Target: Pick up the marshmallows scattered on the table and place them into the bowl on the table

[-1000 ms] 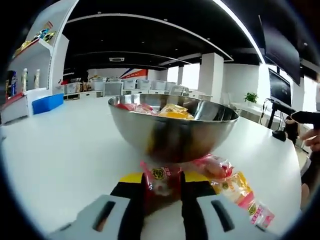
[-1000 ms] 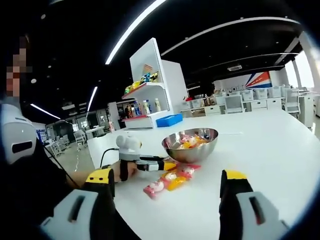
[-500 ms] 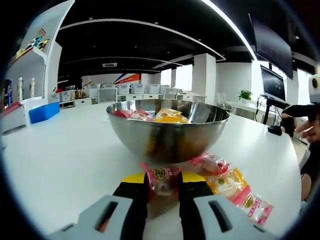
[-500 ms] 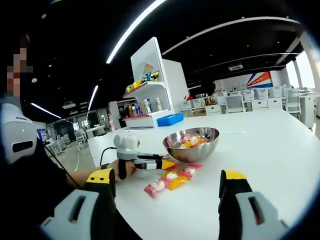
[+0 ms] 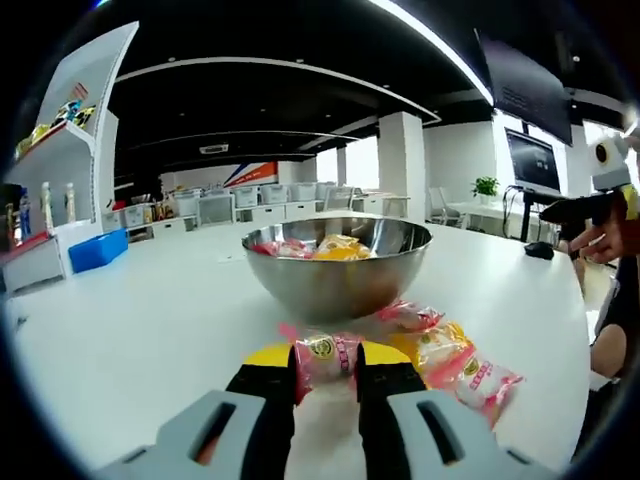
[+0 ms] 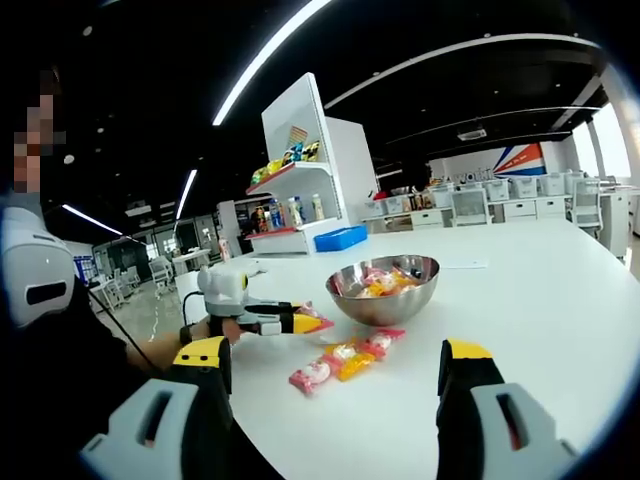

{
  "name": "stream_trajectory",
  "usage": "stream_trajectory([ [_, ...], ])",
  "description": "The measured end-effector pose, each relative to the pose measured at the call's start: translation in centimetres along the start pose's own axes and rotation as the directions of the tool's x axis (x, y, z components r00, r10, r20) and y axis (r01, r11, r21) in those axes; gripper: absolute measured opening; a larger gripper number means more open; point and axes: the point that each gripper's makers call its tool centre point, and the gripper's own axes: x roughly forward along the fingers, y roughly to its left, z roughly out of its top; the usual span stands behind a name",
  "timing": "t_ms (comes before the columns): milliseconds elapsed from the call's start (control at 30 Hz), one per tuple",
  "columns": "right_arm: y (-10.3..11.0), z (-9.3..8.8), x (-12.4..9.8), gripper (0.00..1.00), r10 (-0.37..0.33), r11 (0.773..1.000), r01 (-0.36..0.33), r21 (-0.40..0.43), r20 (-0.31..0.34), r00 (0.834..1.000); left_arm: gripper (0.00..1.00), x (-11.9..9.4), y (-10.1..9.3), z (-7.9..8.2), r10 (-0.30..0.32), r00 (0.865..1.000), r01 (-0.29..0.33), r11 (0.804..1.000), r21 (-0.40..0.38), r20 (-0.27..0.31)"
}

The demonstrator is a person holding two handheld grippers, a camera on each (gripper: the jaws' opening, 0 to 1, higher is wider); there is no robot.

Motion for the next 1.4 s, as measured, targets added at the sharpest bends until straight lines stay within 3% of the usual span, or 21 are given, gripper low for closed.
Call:
stream_trajectory([
  [167, 0.2, 0.0, 0.0, 0.8, 0.006, 1.0, -0.006, -0.004, -0.004, 1.0, 0.22, -3.3, -0.9, 1.9, -0.09, 0.996, 0.089, 0.996, 0.003, 0.019],
  [333, 0.3, -0.2, 0.0, 0.8, 0.005, 1.0, -0.005, -0.005, -0.01, 1.0, 0.22, -7.3, -2.2, 3.8, -0.184, 0.982, 0.184, 0.983, -0.014, 0.039],
  [500, 0.5, -0.3, 0.0, 0.8, 0.009, 1.0, -0.009, -0.007, -0.012, 1.0, 0.22, -10.8, -3.5, 5.2, -0.22, 0.974, 0.219, 0.975, 0.037, 0.051],
  [667, 0.6, -0.3, 0.0, 0.79, 0.01, 1.0, -0.01, -0.008, -0.01, 1.0, 0.22, -11.8, -3.6, 5.8, -0.226, 0.972, 0.224, 0.973, 0.051, 0.059],
  [1067, 0.7, -0.3, -0.1, 0.79, 0.009, 1.0, -0.009, -0.014, -0.016, 1.0, 0.22, -10.7, -3.5, 7.4, -0.232, 0.969, 0.228, 0.972, 0.062, 0.086],
  [1133, 0.7, -0.4, 0.0, 0.79, 0.009, 1.0, -0.009, -0.014, -0.017, 1.0, 0.22, -10.4, -3.3, 8.3, -0.225, 0.97, 0.218, 0.973, 0.077, 0.092],
  [1200, 0.7, -0.4, 0.0, 0.79, 0.011, 1.0, -0.011, -0.015, -0.018, 1.0, 0.21, -10.2, -3.1, 10.3, -0.22, 0.968, 0.202, 0.969, 0.143, 0.12],
  [1267, 0.7, -0.4, 0.0, 0.79, 0.012, 1.0, -0.012, -0.017, -0.02, 1.0, 0.21, -9.7, -2.5, 12.6, -0.209, 0.968, 0.187, 0.97, 0.154, 0.142],
  [1400, 0.4, -0.5, -0.1, 0.79, -0.001, 1.0, 0.0, -0.017, -0.023, 1.0, 0.21, -8.0, -1.9, 18.0, -0.215, 0.953, 0.179, 0.968, 0.177, 0.212],
])
